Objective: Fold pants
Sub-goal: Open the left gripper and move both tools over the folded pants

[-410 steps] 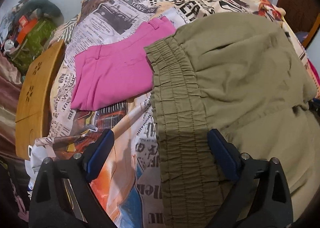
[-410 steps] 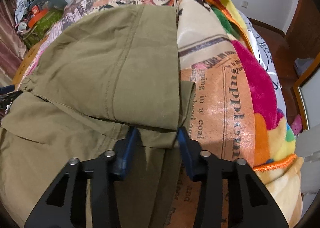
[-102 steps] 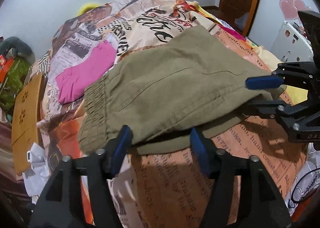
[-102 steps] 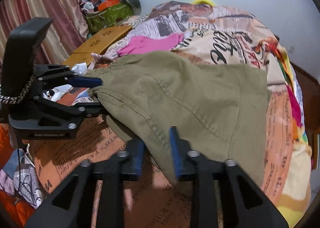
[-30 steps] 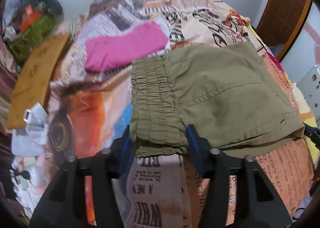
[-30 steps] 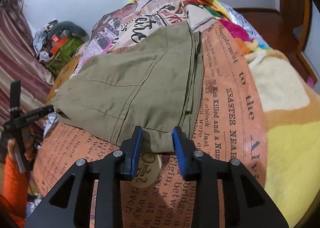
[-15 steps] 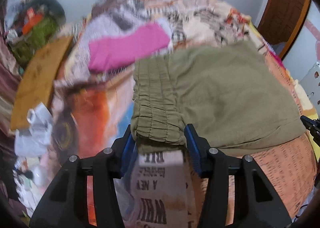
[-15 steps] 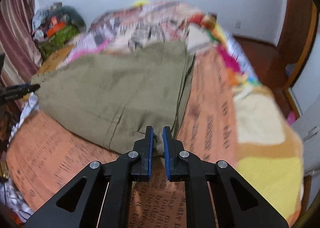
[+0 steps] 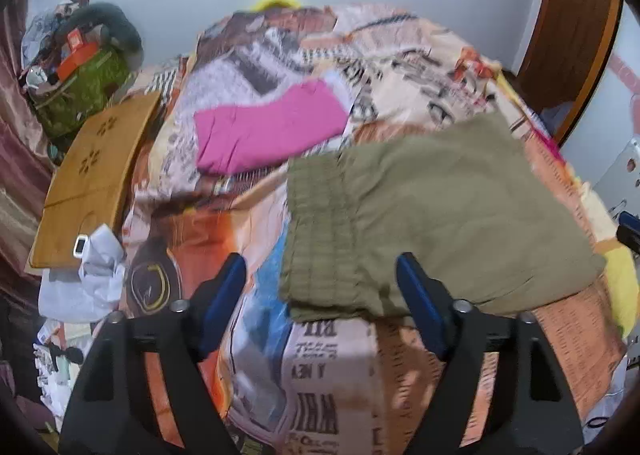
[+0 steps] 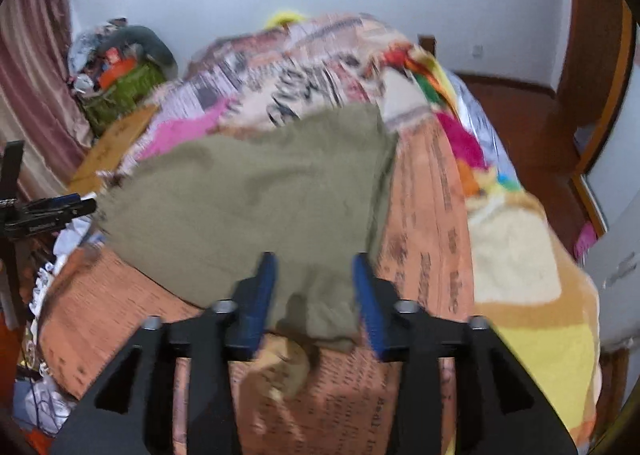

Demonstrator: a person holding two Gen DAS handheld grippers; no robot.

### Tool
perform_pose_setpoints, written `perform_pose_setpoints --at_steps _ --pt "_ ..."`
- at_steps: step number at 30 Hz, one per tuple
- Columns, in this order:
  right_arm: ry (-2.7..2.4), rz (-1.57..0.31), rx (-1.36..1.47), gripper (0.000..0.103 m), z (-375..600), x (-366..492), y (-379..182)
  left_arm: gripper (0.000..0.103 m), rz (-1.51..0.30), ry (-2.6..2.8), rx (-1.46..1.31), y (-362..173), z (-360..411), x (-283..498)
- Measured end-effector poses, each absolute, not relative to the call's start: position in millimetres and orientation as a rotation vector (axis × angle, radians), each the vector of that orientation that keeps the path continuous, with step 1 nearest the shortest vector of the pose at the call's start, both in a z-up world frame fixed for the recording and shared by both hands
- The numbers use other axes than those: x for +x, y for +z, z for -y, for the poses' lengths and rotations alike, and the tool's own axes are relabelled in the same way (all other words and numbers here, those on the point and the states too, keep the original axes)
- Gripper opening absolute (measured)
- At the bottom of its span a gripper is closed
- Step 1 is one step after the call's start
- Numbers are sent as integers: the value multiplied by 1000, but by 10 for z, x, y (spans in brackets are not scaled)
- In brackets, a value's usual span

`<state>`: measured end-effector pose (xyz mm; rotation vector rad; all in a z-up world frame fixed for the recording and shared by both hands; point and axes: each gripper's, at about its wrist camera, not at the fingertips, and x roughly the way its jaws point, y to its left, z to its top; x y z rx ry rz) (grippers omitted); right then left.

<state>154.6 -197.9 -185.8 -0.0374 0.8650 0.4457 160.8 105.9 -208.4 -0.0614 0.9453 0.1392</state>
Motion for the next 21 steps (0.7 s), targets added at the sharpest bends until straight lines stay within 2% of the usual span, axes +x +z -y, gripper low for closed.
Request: perform_pose_setpoints --at_steps 1,6,10,19,21 --pt "467 -847 -50 51 1900 1541 -1801 83 -935 128 -62 -2036 -1028 1616" --pt "557 -828 -60 54 1566 1601 -1743 91 -932 72 -48 -1979 -813 1710" --pt "630 -846 -82 56 1265 1645 -1843 92 -959 30 -20 -2059 -625 1809" --pt "686 -996 -122 59 949 1819 -2211 92 -1063 3 35 -2447 -440 2030" --pt "688 -1034 -113 59 935 1831 -2300 97 -1076 5 36 -2525 -449 2029"
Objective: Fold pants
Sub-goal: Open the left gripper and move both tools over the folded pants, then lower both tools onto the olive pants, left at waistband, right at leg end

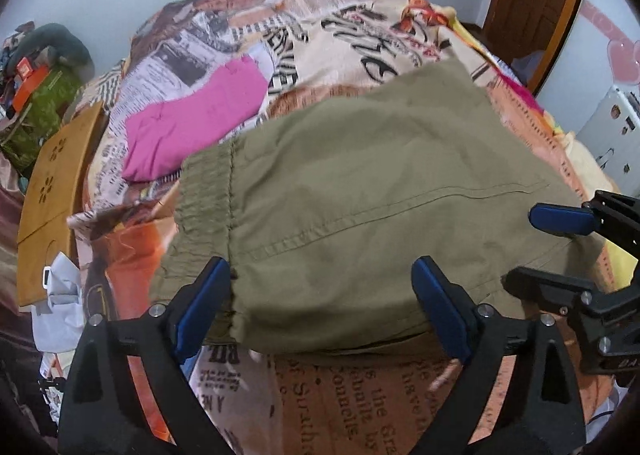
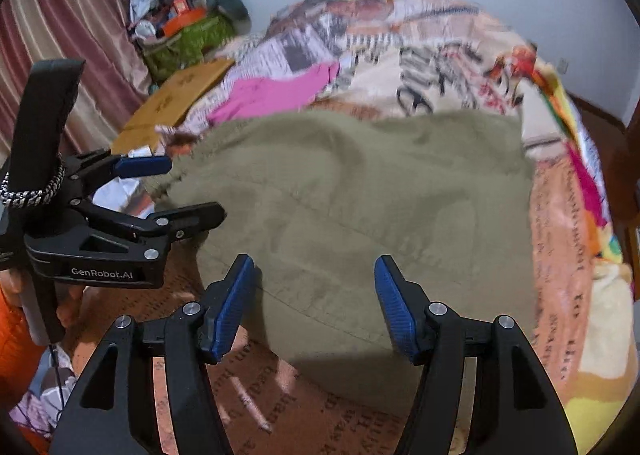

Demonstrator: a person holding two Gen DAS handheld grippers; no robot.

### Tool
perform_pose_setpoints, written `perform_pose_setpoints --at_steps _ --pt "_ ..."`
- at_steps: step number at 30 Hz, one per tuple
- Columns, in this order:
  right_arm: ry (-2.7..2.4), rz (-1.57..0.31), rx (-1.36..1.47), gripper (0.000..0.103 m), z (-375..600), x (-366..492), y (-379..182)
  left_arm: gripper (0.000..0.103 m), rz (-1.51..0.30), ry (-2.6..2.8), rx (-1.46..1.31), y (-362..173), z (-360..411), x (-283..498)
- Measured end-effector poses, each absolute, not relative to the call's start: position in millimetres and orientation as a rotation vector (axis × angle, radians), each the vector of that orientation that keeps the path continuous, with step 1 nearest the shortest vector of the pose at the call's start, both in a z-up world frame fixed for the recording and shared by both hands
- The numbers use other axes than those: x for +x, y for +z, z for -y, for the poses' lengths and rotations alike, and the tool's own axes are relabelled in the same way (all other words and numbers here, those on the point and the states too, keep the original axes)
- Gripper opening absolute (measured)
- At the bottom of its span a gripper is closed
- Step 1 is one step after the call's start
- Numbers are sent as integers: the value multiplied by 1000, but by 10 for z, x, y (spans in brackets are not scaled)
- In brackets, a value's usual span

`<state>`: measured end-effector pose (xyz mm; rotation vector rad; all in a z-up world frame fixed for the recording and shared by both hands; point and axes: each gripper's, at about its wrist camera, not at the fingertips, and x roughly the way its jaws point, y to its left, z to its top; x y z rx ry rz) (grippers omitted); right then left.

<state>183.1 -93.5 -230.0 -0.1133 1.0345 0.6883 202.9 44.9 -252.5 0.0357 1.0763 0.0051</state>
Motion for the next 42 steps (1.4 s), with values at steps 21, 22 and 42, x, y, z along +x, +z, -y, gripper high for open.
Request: perform_pose_setpoints --at_steps 21,22,42 --pt "558 -1056 -62 64 1551 1737 -2312 102 -1048 202 19 -2586 -1035 1751" --pt "544 -1063 -64 64 1602 1737 -2324 102 -1053 201 8 -2603 -1058 1741" --pt "480 -1008 -36 72 1905 1754 -2147 102 -1059 213 -25 -2387 -1167 1810"
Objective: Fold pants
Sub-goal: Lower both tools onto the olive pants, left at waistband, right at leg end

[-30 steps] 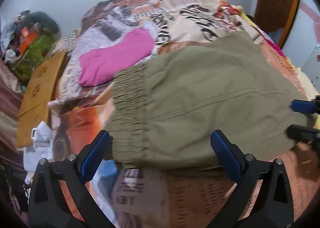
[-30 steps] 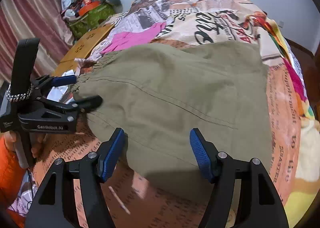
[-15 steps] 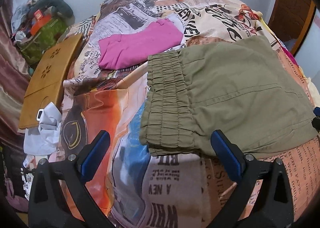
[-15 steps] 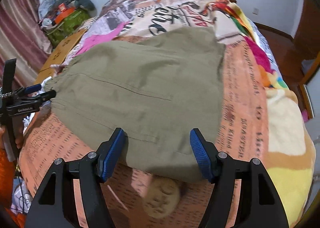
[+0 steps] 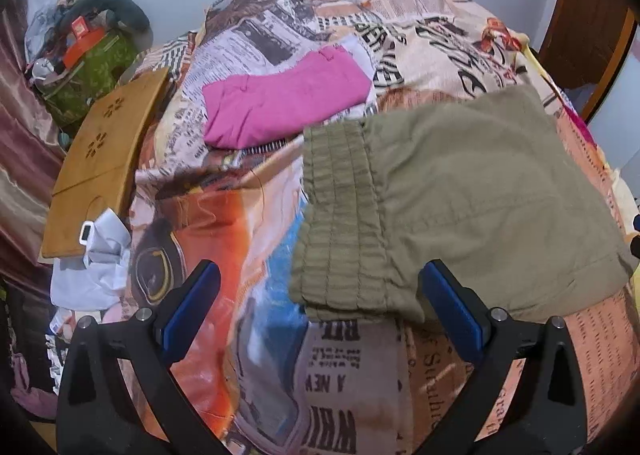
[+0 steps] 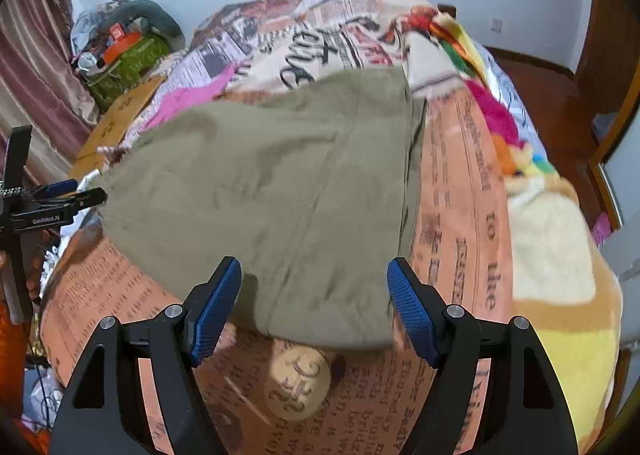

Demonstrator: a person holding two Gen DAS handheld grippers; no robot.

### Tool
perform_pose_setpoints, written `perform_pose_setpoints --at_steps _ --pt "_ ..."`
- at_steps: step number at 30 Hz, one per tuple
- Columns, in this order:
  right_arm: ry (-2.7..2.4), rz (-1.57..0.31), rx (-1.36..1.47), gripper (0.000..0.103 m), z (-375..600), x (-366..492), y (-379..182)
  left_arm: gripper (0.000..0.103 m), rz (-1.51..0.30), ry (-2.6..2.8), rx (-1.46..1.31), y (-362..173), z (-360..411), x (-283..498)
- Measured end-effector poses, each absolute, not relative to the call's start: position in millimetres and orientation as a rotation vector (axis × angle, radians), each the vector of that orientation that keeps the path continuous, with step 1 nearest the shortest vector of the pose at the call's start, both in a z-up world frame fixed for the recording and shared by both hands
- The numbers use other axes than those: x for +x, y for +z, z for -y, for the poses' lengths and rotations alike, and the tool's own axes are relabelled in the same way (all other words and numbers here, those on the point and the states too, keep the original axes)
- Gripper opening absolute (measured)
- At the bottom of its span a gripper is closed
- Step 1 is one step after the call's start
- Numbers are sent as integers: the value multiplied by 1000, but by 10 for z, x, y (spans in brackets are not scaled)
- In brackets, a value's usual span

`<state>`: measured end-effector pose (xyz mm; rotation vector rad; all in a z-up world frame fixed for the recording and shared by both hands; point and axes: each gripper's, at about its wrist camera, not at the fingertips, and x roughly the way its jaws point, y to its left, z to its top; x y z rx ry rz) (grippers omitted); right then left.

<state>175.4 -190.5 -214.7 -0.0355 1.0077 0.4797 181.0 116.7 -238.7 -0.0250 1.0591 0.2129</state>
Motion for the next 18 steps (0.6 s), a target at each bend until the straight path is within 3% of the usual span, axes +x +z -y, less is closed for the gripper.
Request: perform_pose_setpoints --at_steps 10,18 --pt "454 -893 -48 72 1912 2107 -1861 102 -975 245 15 -2059 -1302 2160" --pt "434 -877 -47 72 1911 2491 -1871 102 -983 252 25 -2110 -1374 2577"
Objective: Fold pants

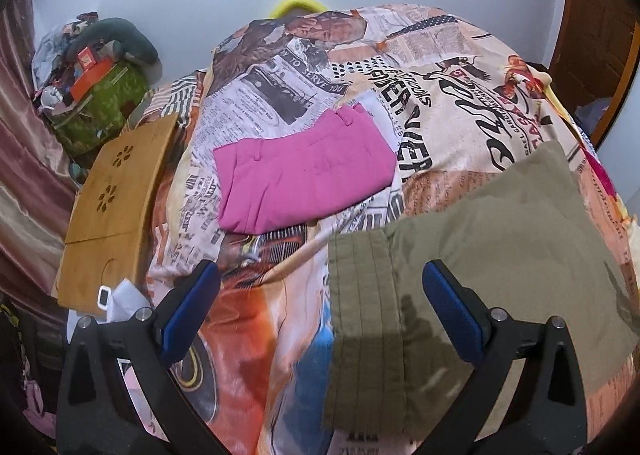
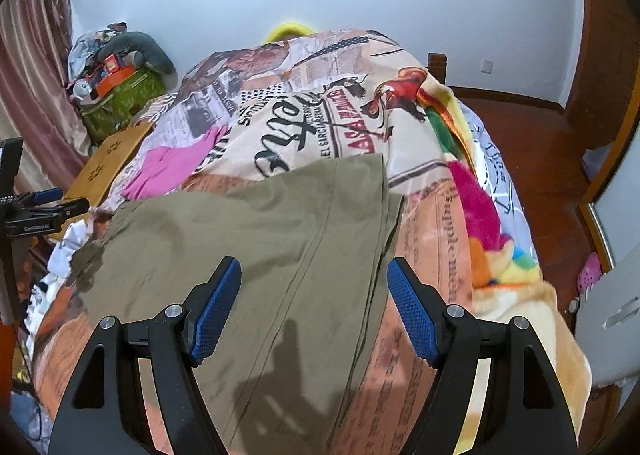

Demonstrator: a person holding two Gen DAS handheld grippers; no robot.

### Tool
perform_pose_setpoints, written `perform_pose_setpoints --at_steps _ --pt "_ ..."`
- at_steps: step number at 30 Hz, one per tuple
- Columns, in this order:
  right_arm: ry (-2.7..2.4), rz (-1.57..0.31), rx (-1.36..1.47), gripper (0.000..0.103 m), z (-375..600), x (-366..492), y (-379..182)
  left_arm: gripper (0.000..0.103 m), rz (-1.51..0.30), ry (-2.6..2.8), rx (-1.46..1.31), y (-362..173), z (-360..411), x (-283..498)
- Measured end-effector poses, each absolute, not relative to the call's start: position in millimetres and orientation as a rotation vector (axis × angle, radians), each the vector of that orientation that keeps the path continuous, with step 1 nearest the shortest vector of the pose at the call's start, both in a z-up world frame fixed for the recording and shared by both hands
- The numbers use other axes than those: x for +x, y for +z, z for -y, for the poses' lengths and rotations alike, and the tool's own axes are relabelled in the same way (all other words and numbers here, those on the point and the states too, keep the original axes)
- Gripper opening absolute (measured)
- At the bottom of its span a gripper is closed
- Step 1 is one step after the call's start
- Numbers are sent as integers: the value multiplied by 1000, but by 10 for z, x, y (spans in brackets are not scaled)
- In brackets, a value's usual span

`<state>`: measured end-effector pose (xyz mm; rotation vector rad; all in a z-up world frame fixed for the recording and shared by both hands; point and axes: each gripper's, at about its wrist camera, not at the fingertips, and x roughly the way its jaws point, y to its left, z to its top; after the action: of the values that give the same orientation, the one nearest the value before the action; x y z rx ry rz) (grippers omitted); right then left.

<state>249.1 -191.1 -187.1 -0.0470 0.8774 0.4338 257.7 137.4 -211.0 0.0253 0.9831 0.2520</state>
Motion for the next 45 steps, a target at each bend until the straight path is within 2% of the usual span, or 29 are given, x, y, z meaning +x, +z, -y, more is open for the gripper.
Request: perform_pose_setpoints --at_steps 14,25,27,31,34,35,37,38,45 --pt "377 -950 -1 72 1983 3427 -2416 102 -1129 232 9 -2717 -1541 3127" --pt "385 -973 28 72 1928 3919 -2678 103 -1171 184 -35 -3003 -1558 3151" --pt "394 -975 21 64 1889 3977 -2714 103 -1169 183 -43 -3014 -1563 3148" --pt "384 -989 21 60 1847 4061 -2812 103 -1171 176 -79 -3034 -1607 3135" --pt "402 -989 4 49 1814 4058 -2828 103 -1168 174 -101 -3043 -1631 3121" --pt "406 -989 -6 44 1802 4055 -2828 103 -1165 176 -98 -3041 -1628 3115" --pt "388 -978 -63 21 1761 4049 -2829 103 -1145 193 -74 -3017 -1602 3097" --pt "368 -971 -87 6 1755 4046 -2833 103 -1134 203 -52 -3005 -1579 3089" --pt "352 -927 -158 4 1749 3991 -2847 103 -1080 263 59 -2995 -1481 3027"
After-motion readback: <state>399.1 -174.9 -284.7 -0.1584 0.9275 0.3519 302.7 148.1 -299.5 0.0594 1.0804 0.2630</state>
